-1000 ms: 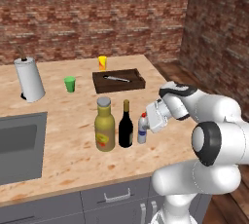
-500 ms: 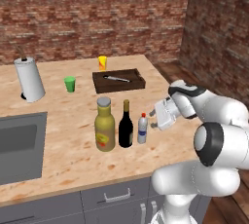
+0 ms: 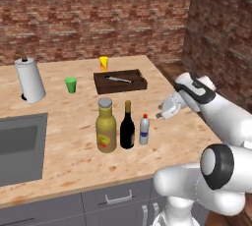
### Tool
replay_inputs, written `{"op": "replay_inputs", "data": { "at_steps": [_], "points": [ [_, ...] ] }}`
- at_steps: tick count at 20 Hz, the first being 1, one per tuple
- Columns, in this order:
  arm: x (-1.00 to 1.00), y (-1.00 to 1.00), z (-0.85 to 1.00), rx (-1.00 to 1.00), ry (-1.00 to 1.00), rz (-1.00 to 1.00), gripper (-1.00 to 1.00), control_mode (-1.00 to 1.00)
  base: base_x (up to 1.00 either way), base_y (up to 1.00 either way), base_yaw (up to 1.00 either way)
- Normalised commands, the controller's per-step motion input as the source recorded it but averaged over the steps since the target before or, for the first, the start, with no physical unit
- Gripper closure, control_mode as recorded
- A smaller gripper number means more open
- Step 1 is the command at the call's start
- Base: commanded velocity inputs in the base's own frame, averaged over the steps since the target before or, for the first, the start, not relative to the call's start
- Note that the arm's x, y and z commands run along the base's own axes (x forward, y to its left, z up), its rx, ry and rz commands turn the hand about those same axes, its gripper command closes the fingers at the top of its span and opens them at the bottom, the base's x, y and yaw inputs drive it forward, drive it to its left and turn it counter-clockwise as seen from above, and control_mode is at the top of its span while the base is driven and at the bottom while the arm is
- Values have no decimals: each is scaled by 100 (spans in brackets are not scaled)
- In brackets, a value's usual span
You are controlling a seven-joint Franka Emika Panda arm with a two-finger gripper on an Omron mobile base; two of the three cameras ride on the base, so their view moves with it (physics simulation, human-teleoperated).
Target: Place the drinks on the dining counter in a tight cluster.
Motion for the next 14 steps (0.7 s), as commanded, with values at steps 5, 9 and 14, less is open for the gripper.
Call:
{"op": "replay_inputs", "data": {
  "at_steps": [5, 9, 14],
  "points": [
    [-38, 0, 55, -6, 8, -24, -100, -100, 0, 0, 0],
    [-54, 0, 25, -6, 3, -29, -100, -100, 0, 0, 0],
    [-68, 0, 25, -2, 0, -42, -100, -100, 0, 0, 0]
  ]
}}
